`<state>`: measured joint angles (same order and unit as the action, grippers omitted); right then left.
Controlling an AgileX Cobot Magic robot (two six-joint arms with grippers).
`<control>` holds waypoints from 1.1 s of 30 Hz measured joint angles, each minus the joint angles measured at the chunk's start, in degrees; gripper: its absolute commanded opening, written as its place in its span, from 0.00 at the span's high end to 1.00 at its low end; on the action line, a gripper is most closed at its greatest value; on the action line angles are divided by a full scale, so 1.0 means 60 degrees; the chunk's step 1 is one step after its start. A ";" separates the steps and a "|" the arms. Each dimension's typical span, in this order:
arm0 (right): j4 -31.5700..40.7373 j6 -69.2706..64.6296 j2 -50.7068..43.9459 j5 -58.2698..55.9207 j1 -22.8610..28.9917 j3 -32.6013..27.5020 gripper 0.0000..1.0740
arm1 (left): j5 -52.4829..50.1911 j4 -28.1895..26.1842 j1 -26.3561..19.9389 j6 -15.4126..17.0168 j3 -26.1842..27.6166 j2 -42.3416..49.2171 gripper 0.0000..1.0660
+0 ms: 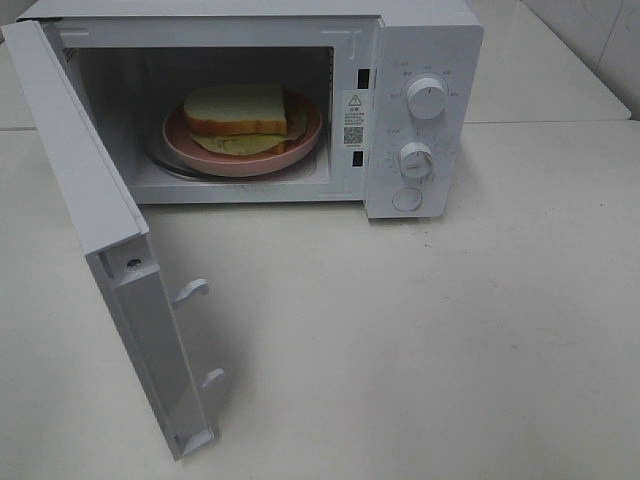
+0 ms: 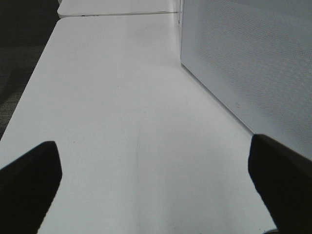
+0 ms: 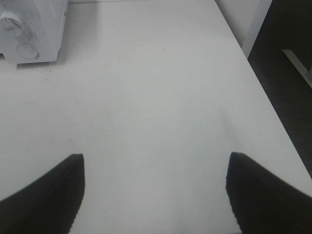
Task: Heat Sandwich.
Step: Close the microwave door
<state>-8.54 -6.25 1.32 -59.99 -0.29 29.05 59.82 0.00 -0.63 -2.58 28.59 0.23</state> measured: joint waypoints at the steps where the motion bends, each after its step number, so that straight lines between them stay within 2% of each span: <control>1: 0.0076 0.0086 -0.0134 0.0000 0.0000 0.0000 0.29 | 0.0000 0.0000 0.0000 0.0000 0.0000 0.0000 0.03; 33: 0.0372 0.0363 -0.0248 0.0000 0.0000 -0.0010 0.29 | 0.0000 0.0000 0.0000 0.0000 0.0000 0.0000 0.03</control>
<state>-6.30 -4.07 -0.17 -59.99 -0.29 28.99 59.82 0.00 -0.63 -2.58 28.59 0.23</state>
